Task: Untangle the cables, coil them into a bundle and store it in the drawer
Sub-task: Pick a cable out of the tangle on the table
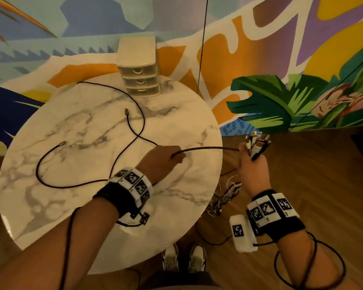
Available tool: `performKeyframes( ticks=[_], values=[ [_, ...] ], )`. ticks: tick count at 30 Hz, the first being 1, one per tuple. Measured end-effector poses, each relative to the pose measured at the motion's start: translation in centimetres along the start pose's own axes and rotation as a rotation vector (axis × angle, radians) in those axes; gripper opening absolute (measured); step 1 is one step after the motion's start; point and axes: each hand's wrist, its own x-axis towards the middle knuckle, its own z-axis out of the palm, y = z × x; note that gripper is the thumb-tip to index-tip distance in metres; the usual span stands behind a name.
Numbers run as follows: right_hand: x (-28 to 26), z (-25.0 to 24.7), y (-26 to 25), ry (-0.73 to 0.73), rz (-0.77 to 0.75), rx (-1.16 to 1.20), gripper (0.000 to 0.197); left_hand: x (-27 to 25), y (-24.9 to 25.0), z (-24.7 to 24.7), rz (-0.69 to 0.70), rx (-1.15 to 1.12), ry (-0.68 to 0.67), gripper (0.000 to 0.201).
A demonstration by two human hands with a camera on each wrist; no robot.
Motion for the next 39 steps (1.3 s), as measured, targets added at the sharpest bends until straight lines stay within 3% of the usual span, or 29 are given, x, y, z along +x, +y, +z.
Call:
performKeyframes(
  ticks=[4,8,13,15,19,22,24,28,31,35,39],
  values=[
    [1.5,-2.2,2.1,0.155,0.157,0.055,0.034,0.0,-0.8,-0.7,-0.049,-0.237,0.067,0.024],
    [2.3,-4.0,4.2,0.226,0.242,0.048,0.033,0.1,0.9,-1.5,-0.026,-0.611,0.096,0.002],
    [1.9,-4.4,6.3,0.138,0.225,-0.119,0.035,0.6,4.5,-1.2,0.020,-0.972,0.121,0.019],
    [1.1,-4.4,5.7,0.086,0.174,-0.092,0.031,0.8,6.2,-0.6,0.074,-0.954,0.049,0.019],
    [-1.4,-3.6,2.9,-0.086,-0.082,0.065,0.028,0.9,9.4,1.0,0.163,-0.856,-0.077,0.022],
    [-3.0,-2.3,1.0,-0.267,-0.146,0.248,0.028,1.3,11.0,2.4,0.212,-0.716,-0.043,0.019],
    [-3.5,-2.0,0.3,-0.297,-0.140,0.298,0.025,1.4,11.4,2.9,0.252,-0.610,0.028,0.018],
    [-3.6,-2.4,-0.5,-0.331,-0.174,0.206,0.031,1.0,11.7,3.4,0.373,-0.363,0.139,0.014],
    [-3.6,-2.8,-0.8,-0.333,-0.203,0.162,0.033,0.7,11.8,3.7,0.436,-0.302,0.175,0.016],
    [-3.5,-2.4,-1.3,-0.286,-0.218,0.246,0.012,0.6,11.5,3.9,0.424,-0.496,0.160,0.026],
    [-2.7,-2.5,-1.8,-0.097,-0.248,0.281,0.021,0.1,10.8,4.8,0.318,-0.674,0.018,0.047]
  ],
)
